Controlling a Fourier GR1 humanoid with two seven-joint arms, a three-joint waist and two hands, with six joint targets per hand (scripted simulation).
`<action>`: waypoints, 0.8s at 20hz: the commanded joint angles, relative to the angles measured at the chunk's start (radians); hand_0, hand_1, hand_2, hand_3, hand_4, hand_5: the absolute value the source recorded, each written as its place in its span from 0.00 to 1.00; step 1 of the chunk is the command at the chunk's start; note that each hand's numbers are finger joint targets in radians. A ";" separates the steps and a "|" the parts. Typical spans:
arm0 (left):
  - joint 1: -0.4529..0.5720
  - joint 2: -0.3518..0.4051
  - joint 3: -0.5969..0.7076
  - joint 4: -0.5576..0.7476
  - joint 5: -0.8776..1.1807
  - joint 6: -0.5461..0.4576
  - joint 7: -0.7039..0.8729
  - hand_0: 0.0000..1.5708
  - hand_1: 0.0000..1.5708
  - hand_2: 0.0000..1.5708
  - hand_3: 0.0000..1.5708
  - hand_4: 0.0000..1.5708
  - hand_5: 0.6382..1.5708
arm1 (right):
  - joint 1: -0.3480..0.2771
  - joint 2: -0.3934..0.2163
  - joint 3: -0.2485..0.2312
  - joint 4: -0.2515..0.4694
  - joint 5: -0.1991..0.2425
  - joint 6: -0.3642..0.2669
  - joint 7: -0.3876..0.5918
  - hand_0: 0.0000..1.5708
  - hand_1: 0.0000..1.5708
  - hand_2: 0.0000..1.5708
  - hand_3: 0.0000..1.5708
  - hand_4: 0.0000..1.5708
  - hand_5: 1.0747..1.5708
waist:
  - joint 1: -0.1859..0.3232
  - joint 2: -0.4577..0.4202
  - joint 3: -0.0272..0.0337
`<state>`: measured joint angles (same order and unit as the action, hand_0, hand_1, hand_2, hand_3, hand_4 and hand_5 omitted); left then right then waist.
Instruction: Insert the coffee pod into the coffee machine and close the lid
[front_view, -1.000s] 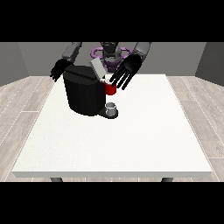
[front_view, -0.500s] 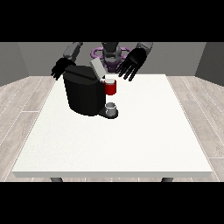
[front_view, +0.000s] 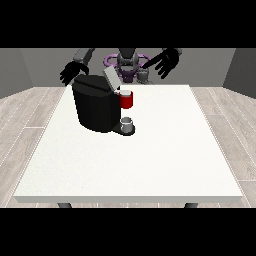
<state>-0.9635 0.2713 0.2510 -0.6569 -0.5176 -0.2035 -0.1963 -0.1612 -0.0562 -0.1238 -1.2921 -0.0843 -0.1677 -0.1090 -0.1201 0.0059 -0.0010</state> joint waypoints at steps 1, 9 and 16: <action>0.115 -0.094 0.084 0.005 0.133 -0.039 -0.032 0.00 0.00 0.00 0.00 0.00 1.00 | 0.046 -0.034 -0.040 -0.003 -0.034 0.018 0.037 0.00 0.00 0.00 0.00 0.25 1.00 | 0.060 -0.118 -0.0001; 0.304 -0.179 0.126 -0.026 0.219 -0.012 -0.045 0.00 0.00 0.00 0.00 0.14 1.00 | 0.107 -0.063 0.054 -0.099 0.020 0.081 0.070 0.00 0.00 0.00 0.00 0.22 1.00 | 0.095 -0.246 0.0001; 0.367 -0.209 0.124 -0.083 0.287 -0.070 0.011 0.00 0.00 0.00 0.00 0.00 1.00 | 0.028 -0.109 0.061 -0.175 0.011 0.133 0.100 0.00 0.00 0.00 0.00 0.03 1.00 | 0.168 -0.271 0.0011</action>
<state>-0.6168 0.0993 0.3704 -0.7082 -0.2757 -0.2591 -0.2344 -0.1135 -0.1503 -0.0723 -1.4375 -0.0807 -0.0525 -0.0105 0.0169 -0.2479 -0.0006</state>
